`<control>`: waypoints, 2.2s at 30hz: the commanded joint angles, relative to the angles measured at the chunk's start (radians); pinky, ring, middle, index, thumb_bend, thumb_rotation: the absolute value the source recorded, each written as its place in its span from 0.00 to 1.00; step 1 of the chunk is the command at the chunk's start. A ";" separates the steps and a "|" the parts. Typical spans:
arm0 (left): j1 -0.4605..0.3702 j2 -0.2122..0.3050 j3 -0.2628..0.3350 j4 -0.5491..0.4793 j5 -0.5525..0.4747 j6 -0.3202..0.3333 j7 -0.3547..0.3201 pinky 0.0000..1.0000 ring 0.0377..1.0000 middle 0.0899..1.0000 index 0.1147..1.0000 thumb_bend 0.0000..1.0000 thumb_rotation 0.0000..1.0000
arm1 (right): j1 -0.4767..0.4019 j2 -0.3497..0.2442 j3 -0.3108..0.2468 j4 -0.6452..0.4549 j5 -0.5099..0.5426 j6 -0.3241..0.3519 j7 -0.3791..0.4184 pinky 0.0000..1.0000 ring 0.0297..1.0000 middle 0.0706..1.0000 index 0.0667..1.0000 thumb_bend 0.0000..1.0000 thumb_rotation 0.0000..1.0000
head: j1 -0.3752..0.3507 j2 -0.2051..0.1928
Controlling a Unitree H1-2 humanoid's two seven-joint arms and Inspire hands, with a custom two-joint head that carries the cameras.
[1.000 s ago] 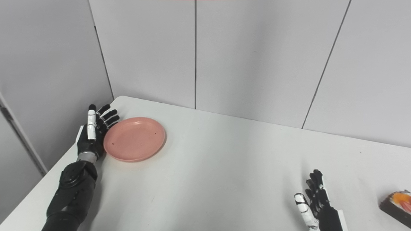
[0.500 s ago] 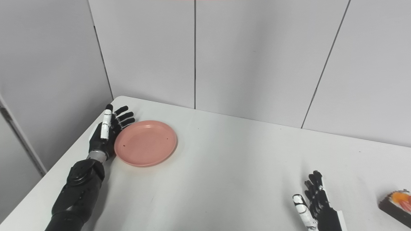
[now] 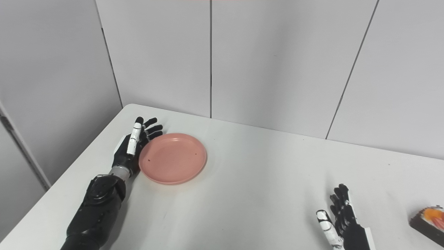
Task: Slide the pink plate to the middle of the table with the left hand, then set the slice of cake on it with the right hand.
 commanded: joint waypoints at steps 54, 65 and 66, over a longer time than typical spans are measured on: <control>0.210 -0.231 -0.202 -0.311 0.125 -0.105 -0.035 0.91 0.93 0.93 0.92 0.59 0.97 | -0.057 0.081 0.083 -0.004 -0.192 0.029 -0.057 0.91 0.94 0.96 0.98 0.43 0.63 | -0.495 0.141; 0.199 -0.239 -0.202 -0.274 0.136 -0.122 -0.025 0.93 0.95 0.95 0.95 0.63 0.97 | -0.060 0.081 0.078 0.013 -0.199 0.006 -0.066 0.90 0.93 0.95 0.97 0.44 0.65 | -0.489 0.138; 0.198 -0.238 -0.202 -0.276 0.134 -0.122 -0.027 0.94 0.95 0.95 0.95 0.63 0.98 | -0.060 0.080 0.079 0.013 -0.196 0.008 -0.066 0.91 0.93 0.95 0.97 0.44 0.65 | -0.489 0.138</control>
